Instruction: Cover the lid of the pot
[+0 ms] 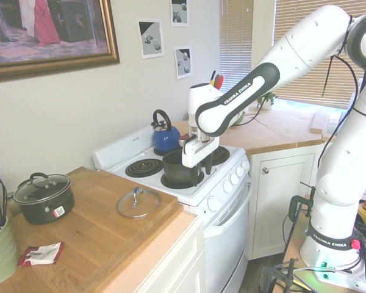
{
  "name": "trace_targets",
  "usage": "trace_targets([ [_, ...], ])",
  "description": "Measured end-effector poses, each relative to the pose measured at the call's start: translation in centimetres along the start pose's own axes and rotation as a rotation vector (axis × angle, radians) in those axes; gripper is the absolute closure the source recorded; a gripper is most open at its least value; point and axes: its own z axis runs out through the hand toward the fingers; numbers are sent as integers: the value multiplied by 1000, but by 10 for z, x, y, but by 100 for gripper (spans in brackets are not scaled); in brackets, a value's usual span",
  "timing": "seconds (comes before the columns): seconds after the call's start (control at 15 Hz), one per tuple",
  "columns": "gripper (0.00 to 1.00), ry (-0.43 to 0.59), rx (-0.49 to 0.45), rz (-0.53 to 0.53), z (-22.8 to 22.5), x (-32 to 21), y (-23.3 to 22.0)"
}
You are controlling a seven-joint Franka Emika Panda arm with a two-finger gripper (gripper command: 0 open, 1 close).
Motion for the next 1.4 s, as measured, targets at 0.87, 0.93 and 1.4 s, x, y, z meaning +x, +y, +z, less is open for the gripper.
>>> trace_targets([
  [0.87, 0, 91, 124, 189, -58, -81, -126],
  [0.93, 0, 94, 145, 227, -56, -89, -145],
  [1.4, 0, 175, 196, 490, -25, -90, -207],
])
